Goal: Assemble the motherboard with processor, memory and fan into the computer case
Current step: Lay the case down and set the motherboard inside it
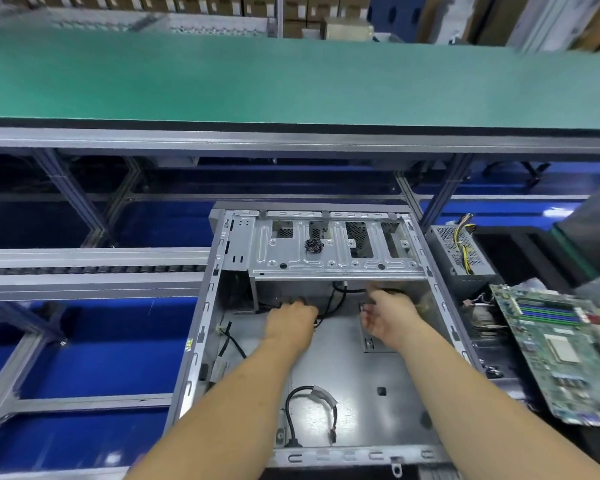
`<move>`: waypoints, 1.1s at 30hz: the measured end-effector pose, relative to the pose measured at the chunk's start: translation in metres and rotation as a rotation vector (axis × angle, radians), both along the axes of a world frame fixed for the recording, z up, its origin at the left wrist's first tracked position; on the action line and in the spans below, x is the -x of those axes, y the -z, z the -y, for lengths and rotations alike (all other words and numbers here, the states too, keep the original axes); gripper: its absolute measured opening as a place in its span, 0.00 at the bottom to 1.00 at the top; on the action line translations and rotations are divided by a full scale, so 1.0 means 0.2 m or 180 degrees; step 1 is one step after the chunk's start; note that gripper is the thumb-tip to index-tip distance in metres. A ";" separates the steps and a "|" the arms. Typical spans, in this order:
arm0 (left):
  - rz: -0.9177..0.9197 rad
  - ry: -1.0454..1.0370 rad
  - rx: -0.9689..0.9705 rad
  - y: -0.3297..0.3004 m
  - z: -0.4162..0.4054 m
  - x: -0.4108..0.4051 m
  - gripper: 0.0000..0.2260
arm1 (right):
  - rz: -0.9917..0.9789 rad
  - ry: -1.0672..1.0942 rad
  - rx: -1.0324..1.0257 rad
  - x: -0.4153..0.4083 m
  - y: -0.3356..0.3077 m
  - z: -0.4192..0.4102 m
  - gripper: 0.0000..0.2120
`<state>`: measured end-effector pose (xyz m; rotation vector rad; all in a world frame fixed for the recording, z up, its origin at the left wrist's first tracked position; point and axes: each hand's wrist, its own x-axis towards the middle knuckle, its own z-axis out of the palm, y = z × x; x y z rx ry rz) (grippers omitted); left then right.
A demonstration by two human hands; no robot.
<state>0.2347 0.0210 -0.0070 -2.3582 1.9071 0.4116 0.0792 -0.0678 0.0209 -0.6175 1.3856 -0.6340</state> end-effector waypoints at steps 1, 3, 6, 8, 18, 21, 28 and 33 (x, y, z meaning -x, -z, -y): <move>0.0040 -0.0032 0.0048 0.01 0.00 0.00 0.10 | 0.0178 0.0188 -0.0056 -0.01 0.00 0.00 0.06; 0.0062 -0.0084 0.0134 0.01 -0.01 -0.01 0.10 | 0.0522 0.0578 -0.0048 -0.06 0.00 0.01 0.08; 0.0010 -0.0109 0.0221 0.02 -0.02 -0.01 0.10 | 0.0066 0.0293 0.0212 -0.11 0.04 0.02 0.10; -0.0111 -0.0189 0.0349 0.02 -0.01 -0.01 0.09 | -0.0211 0.0156 0.0289 -0.12 0.05 0.02 0.11; -0.0943 -0.1948 0.1251 -0.03 0.00 -0.08 0.09 | 0.1199 0.1156 0.0079 -0.14 0.02 0.04 0.12; -0.1641 -0.2275 0.1470 -0.01 0.02 -0.09 0.06 | 0.1191 0.1146 0.0101 -0.13 0.02 0.06 0.14; -0.1360 -0.1673 0.0451 0.09 0.05 -0.10 0.21 | -0.1006 -0.0881 0.0941 -0.12 0.10 0.02 0.08; -0.1020 -0.1466 0.0208 0.11 0.06 -0.12 0.22 | -0.2356 -0.2086 0.2265 -0.15 0.16 -0.01 0.10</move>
